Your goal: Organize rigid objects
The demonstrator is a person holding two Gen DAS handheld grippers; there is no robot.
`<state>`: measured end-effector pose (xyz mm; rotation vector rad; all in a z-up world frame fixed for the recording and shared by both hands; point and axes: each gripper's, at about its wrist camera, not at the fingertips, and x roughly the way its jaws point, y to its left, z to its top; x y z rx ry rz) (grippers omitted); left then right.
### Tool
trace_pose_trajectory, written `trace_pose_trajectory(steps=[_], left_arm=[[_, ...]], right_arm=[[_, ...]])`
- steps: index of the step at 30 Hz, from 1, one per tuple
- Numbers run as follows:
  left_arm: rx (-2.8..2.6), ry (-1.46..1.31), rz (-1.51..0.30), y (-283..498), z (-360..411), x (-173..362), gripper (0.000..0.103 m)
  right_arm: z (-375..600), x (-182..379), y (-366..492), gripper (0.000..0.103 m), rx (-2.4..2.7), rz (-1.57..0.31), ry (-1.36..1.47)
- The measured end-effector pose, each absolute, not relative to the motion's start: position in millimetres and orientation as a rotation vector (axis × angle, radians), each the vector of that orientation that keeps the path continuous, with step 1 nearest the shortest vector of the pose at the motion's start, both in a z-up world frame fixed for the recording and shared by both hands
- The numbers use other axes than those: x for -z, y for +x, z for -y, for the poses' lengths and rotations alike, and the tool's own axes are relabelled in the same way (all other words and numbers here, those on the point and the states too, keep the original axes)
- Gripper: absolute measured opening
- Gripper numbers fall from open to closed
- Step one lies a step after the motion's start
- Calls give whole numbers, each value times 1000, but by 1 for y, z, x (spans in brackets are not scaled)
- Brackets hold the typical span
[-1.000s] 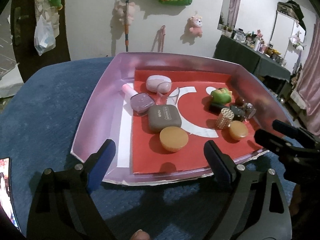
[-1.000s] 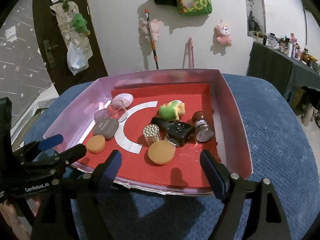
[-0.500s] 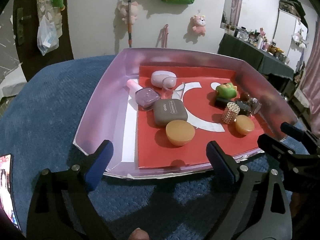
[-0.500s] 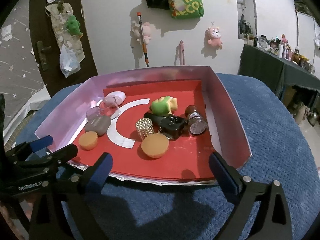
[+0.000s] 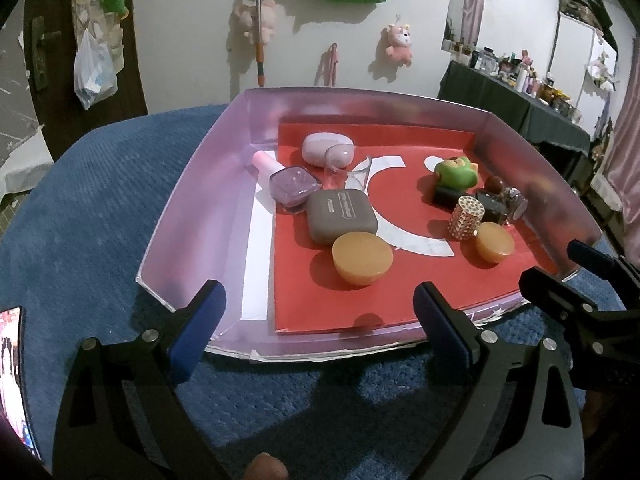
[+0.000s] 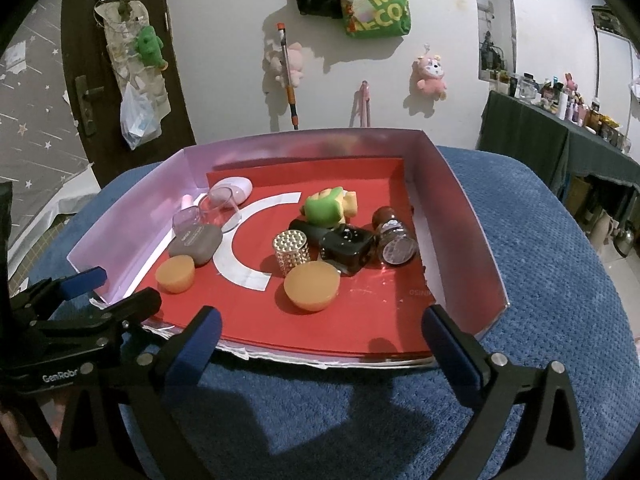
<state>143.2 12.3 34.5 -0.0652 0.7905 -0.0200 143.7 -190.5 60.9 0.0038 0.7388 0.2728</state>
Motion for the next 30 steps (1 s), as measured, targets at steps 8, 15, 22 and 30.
trace_pose_trajectory(steps=[8,15,22,30], left_arm=[[29,-95,-808,144,-15,-30,96],[29,-95,-812,144,-16,-31,96],[26,-94,-802,141,-16,-36,96],[33,-89,-792,132,-14,-43,96]], right_arm=[[190,-61,144,103,-272,-739,4],[191,-61,143,103,-274,-743,12],[189,-66,141,103,-276,-726,6],[191,-77,132,103,-280,-702,9]])
